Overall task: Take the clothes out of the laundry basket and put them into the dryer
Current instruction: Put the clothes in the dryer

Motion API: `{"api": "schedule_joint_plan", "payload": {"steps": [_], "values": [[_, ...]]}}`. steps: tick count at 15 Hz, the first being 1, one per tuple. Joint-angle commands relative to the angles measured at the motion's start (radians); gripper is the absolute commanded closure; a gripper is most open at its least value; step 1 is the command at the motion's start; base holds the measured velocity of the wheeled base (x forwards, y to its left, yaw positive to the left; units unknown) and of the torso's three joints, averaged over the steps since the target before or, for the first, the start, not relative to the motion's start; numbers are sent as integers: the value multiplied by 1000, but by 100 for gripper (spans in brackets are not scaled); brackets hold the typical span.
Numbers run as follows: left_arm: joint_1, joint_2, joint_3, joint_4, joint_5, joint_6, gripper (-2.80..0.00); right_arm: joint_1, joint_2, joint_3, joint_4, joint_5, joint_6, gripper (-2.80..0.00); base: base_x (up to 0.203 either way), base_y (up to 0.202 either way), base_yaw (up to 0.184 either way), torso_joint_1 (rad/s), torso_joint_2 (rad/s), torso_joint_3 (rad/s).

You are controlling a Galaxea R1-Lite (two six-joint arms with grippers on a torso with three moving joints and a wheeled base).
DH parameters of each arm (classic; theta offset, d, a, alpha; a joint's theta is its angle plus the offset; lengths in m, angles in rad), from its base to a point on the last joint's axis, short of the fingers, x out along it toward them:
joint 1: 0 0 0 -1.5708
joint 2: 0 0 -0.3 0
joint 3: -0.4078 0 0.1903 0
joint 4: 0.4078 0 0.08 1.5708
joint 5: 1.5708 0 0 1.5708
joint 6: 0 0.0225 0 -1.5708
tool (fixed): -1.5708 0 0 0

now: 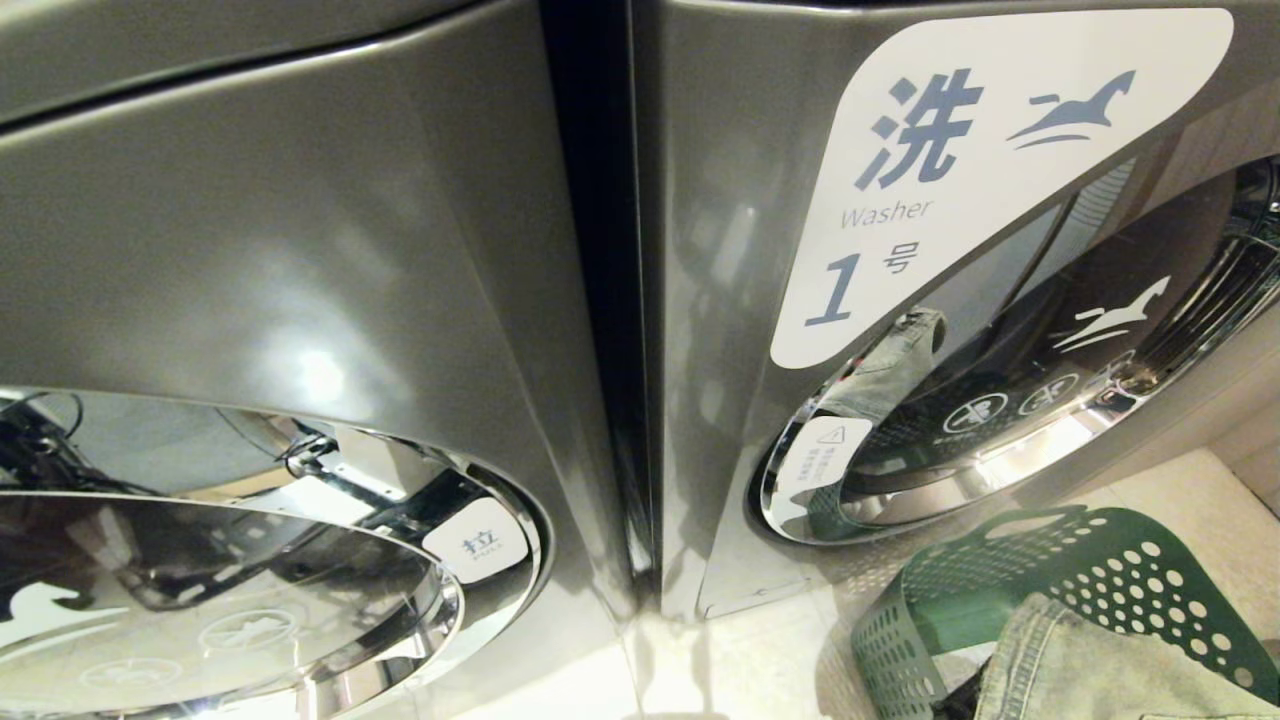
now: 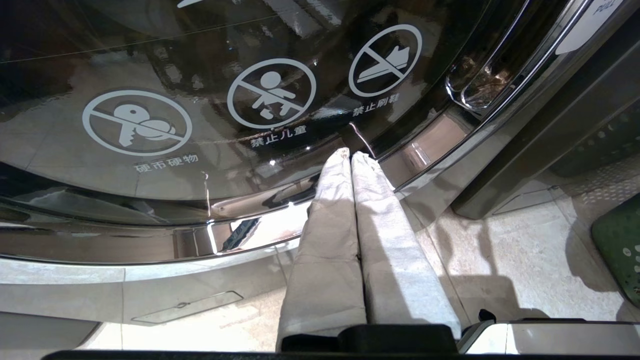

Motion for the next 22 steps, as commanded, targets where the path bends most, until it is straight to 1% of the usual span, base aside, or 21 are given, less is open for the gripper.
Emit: {"api": "schedule_joint_plan", "payload": {"steps": [1, 2, 6, 11, 12, 14, 22], "values": [[0, 0, 2, -1, 2, 0, 0, 4, -69, -1, -3, -15, 39, 0, 0, 0, 0, 0, 0, 0], [0, 0, 0, 0, 0, 0, 0, 5, -66, -2, -5, -30, 62, 0, 0, 0, 0, 0, 0, 0], [0, 0, 1, -1, 0, 0, 0, 6, -65, -2, -5, -20, 51, 0, 0, 0, 0, 0, 0, 0], [0, 0, 2, -1, 0, 0, 0, 9, -66, -1, -7, -26, 60, 0, 0, 0, 0, 0, 0, 0], [0, 0, 2, -1, 1, 0, 0, 8, -65, -1, -7, -26, 71, 0, 0, 0, 0, 0, 0, 0], [0, 0, 2, -1, 0, 0, 0, 8, -65, -2, -7, -31, 123, 0, 0, 0, 0, 0, 0, 0], [0, 0, 2, 0, 1, 0, 0, 8, -65, -2, -9, -31, 123, 0, 0, 0, 0, 0, 0, 0]]}}
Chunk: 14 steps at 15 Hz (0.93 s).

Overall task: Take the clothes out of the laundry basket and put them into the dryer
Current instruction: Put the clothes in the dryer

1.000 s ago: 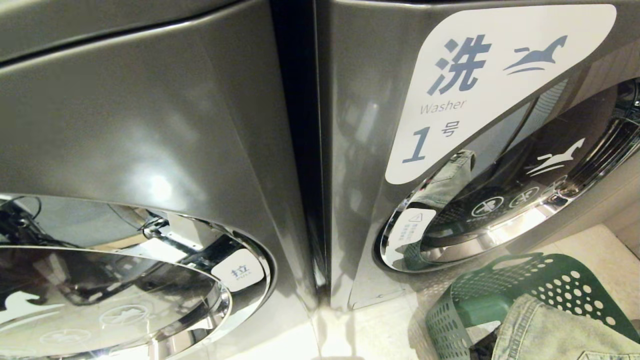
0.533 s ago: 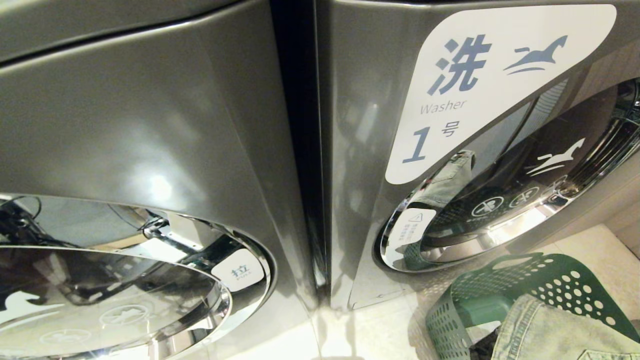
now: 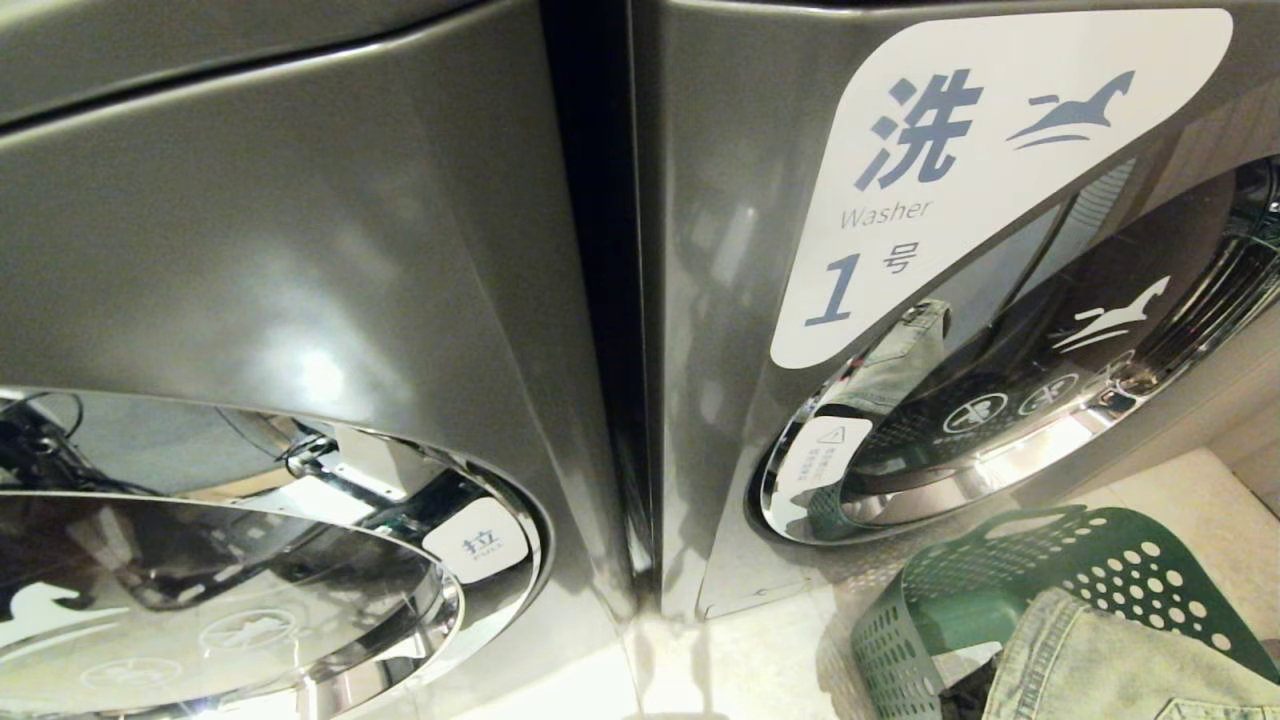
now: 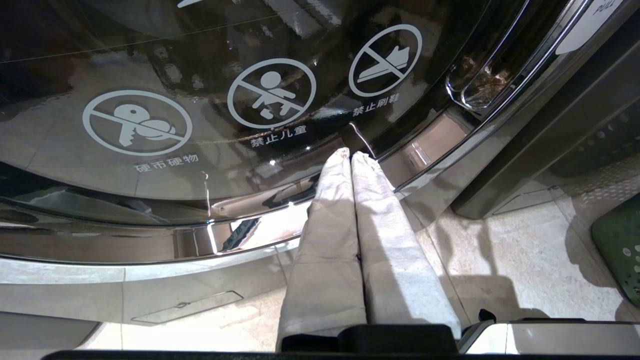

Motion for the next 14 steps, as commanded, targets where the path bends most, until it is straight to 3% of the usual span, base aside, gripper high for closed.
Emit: {"api": "schedule_joint_plan", "payload": {"steps": [1, 14], "values": [[0, 0, 2, -1, 0, 0, 0, -1, 3, 0, 0, 1, 0, 0, 0, 0, 0, 0, 0, 0], [0, 0, 2, 0, 0, 0, 0, -1, 3, 0, 0, 1, 0, 0, 0, 0, 0, 0, 0, 0]]}}
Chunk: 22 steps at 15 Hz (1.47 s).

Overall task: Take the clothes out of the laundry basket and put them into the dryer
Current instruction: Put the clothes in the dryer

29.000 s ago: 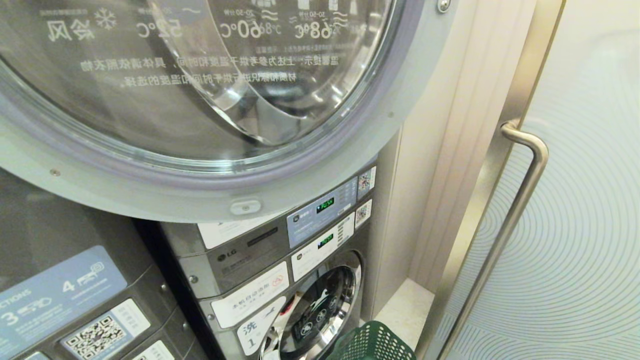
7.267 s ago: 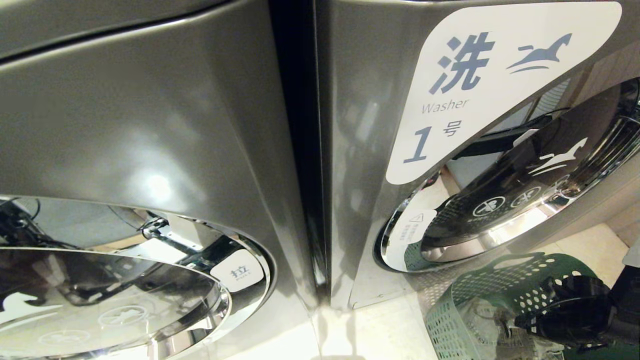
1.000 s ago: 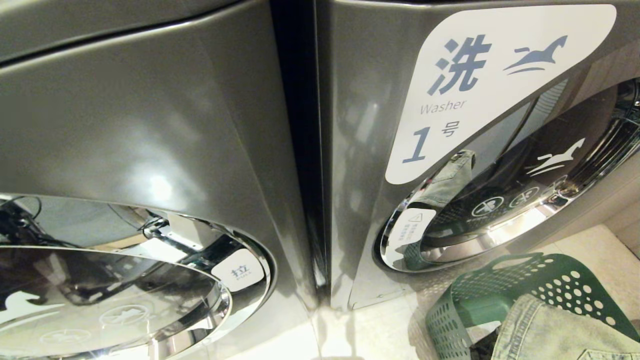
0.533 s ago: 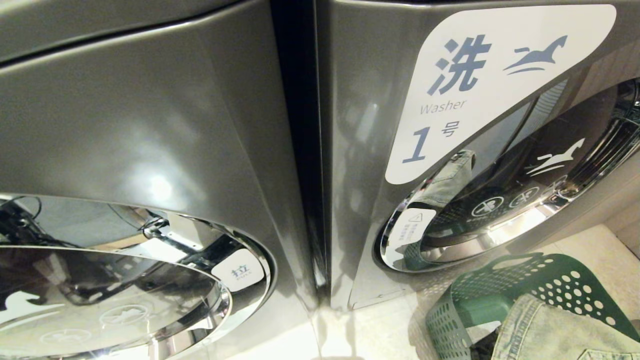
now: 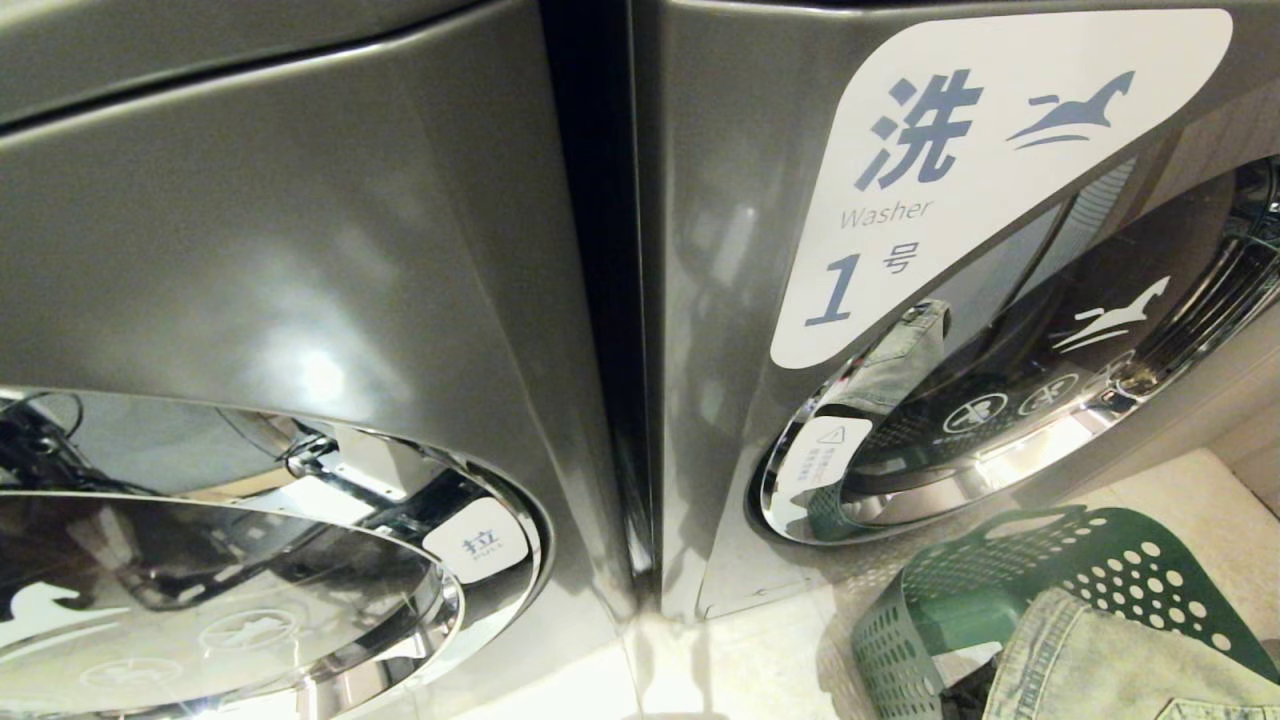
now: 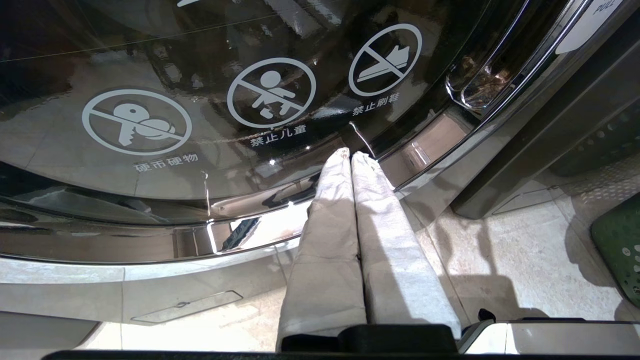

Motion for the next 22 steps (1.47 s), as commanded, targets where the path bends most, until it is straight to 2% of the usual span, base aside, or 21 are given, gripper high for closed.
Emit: {"api": "schedule_joint_plan", "payload": {"steps": [1, 8, 14, 22], "values": [[1, 0, 2, 0, 0, -1, 0, 0, 2, 0, 2, 1, 0, 0, 0, 0, 0, 0, 0, 0], [1, 0, 2, 0, 0, -1, 0, 0, 2, 0, 1, 1, 0, 0, 0, 0, 0, 0, 1, 5], [1, 0, 2, 0, 0, -1, 0, 0, 2, 0, 0, 1, 0, 0, 0, 0, 0, 3, 2, 171], [1, 0, 2, 0, 0, -1, 0, 0, 2, 0, 0, 1, -3, 0, 0, 0, 0, 0, -1, 17]]}}
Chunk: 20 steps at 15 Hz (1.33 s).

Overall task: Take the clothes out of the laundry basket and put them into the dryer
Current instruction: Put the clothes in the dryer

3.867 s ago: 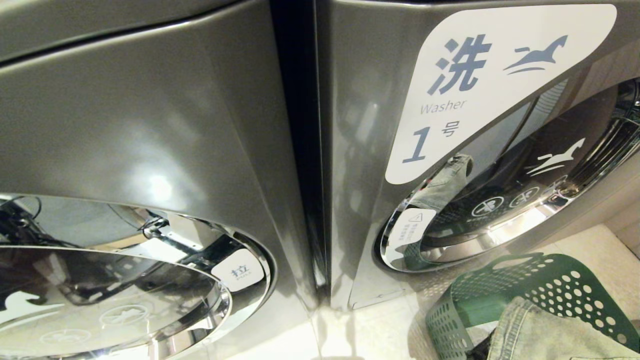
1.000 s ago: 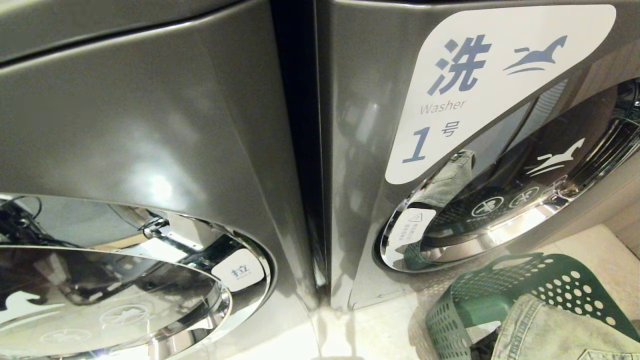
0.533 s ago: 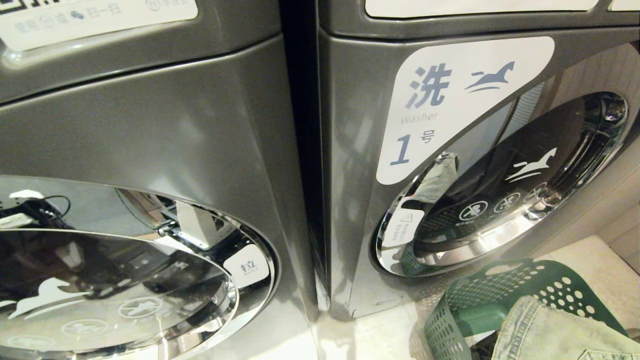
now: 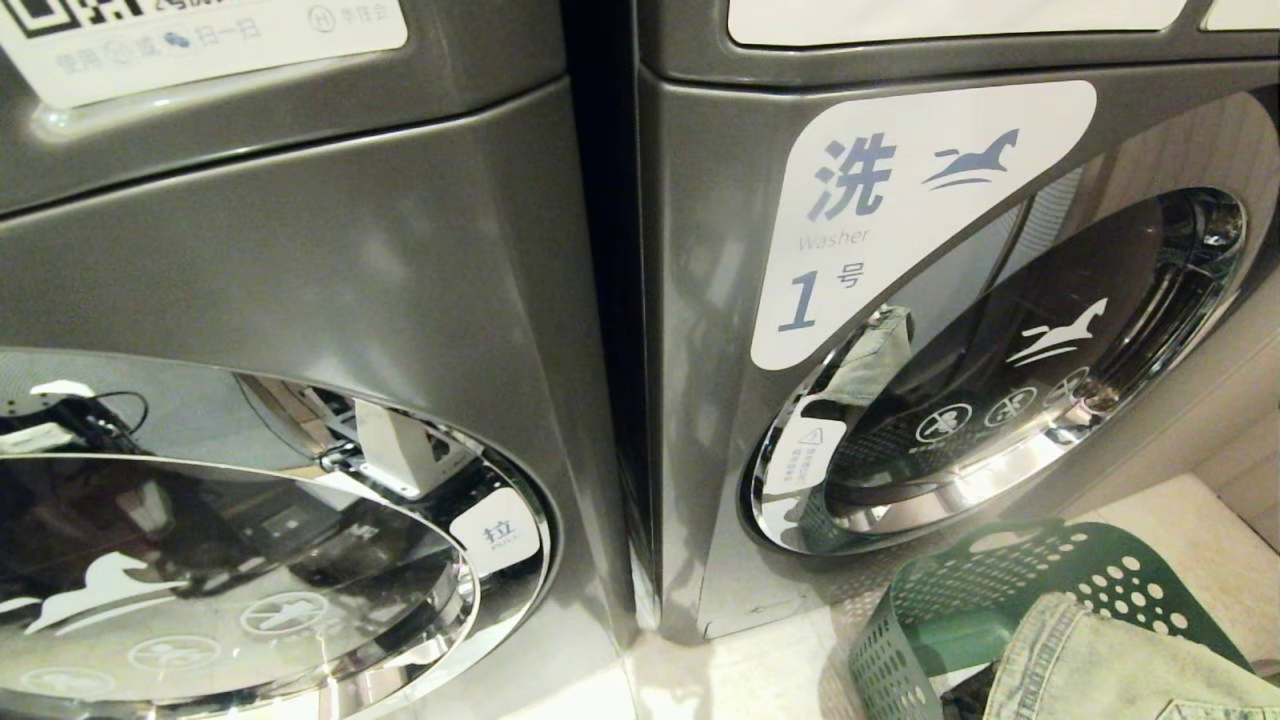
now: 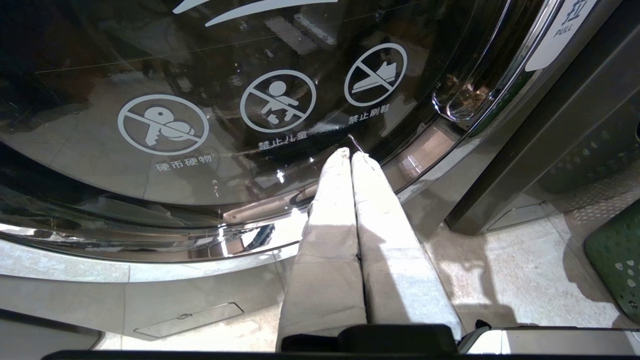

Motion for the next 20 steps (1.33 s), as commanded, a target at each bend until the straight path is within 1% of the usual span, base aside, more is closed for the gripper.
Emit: {"api": "schedule_joint_plan", "payload": {"steps": [1, 10, 18, 20], "values": [[1, 0, 2, 0, 1, 0, 0, 0, 1, 0, 0, 1, 1, 0, 0, 0, 0, 0, 0, 0], [1, 0, 2, 0, -1, 0, 0, 0, 2, 0, 0, 0, 2, 0, 0, 0, 0, 0, 0, 5], [1, 0, 0, 0, 1, 0, 0, 1, 1, 0, 1, 1, 1, 0, 0, 0, 0, 2, 2, 188], [1, 0, 2, 0, 1, 0, 0, 1, 2, 0, 1, 0, 1, 0, 0, 0, 0, 1, 3, 88]]}}
